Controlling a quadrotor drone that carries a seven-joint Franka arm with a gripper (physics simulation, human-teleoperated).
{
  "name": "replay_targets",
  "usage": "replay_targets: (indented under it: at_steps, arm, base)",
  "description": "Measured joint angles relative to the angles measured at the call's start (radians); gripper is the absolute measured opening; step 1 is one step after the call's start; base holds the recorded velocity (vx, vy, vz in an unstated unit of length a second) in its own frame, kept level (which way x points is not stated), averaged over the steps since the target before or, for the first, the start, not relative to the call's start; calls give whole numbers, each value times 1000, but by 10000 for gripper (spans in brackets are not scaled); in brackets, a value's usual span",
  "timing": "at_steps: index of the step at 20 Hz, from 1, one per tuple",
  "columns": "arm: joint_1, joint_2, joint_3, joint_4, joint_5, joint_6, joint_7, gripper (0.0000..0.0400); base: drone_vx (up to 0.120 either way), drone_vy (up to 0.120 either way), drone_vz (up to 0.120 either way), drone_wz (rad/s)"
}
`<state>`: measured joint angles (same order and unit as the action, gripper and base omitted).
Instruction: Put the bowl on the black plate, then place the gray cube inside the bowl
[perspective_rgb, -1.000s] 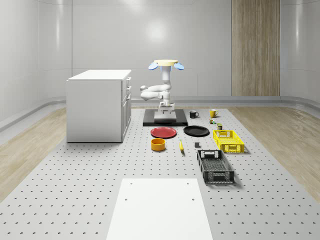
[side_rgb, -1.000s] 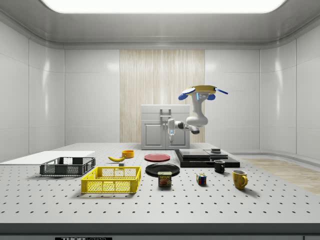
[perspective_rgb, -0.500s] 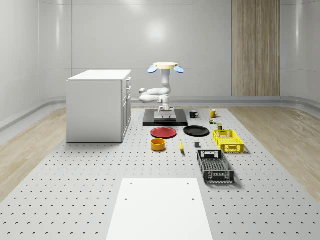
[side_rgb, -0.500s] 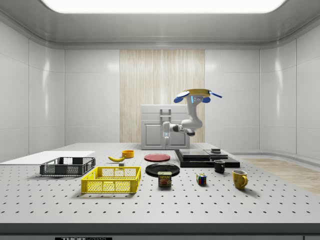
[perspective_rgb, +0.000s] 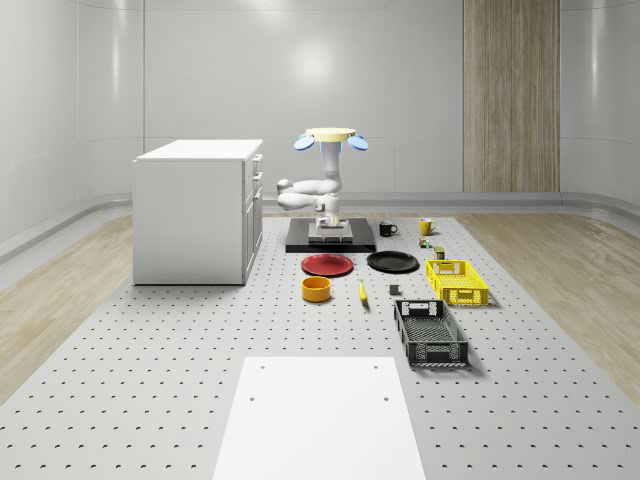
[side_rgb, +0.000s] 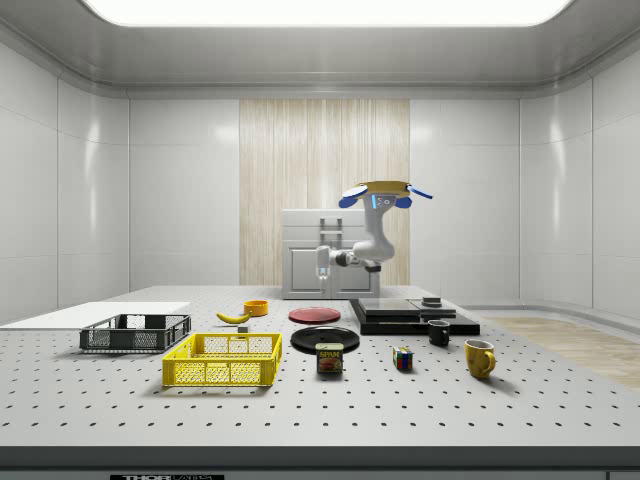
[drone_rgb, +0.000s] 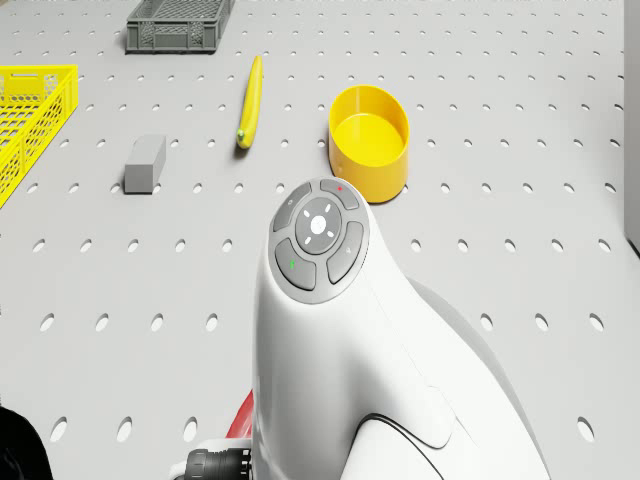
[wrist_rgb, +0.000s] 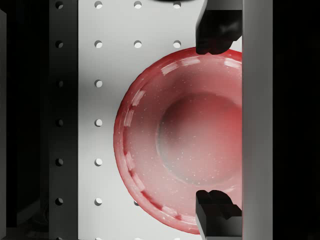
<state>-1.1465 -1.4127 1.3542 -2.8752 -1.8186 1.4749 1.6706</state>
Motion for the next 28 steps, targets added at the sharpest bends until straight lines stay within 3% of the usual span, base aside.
replay_targets:
  at_steps: [11,28]
  arm:
    - [-6,-26,5,1,11,25,5,400]
    - [-14,-60,10,3,25,56,12,400]
  base:
    - [120,0,-55,0]
    - [120,0,0,0]
